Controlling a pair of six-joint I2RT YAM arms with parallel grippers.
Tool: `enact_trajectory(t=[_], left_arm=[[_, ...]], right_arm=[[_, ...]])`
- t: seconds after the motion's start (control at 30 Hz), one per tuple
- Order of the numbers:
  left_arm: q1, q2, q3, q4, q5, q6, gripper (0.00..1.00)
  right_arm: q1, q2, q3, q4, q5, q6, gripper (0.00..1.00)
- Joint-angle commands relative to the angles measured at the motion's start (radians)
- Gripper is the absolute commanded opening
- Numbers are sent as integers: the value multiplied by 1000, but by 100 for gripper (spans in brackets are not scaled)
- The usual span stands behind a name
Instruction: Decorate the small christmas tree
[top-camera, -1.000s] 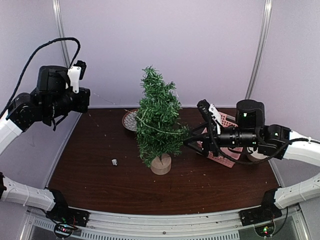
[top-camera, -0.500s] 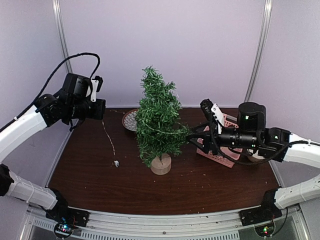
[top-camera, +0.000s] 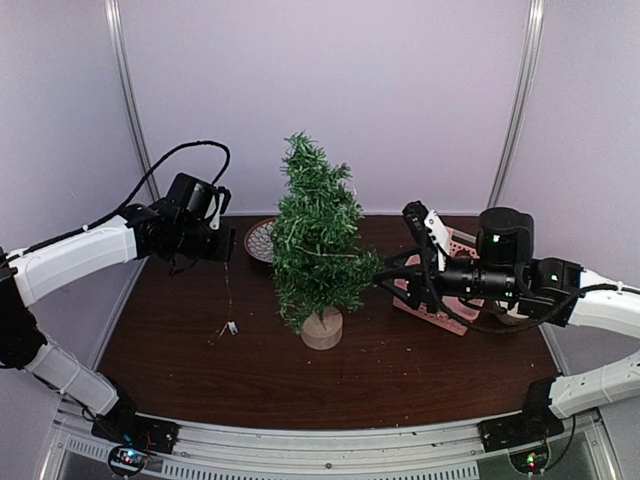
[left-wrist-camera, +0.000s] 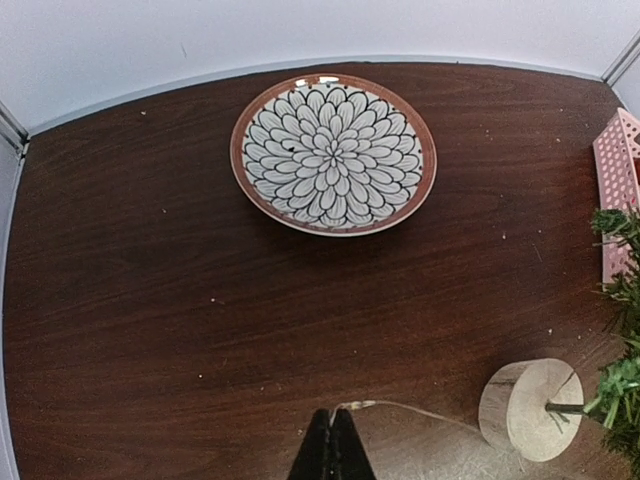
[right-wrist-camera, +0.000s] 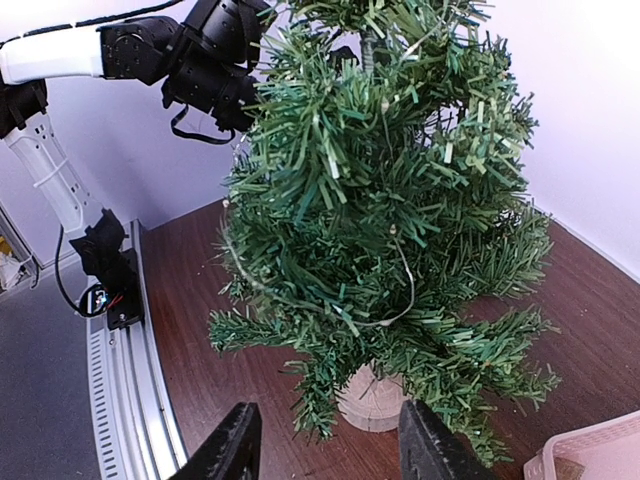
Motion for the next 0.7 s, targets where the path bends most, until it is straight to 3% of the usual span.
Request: enact_trajectory(t=[0.0,0.6,0.67], left_arm=[[15,59,-22,93,24,-25,0],[51,224,8,135,130,-1,0],[53,203,-12,145,137,-6,9]], right_arm=[[6,-26,7,3,27,2,50],[6,-34,9,-20,46,-2,52],[6,-35,9,-21,45,-4,52]])
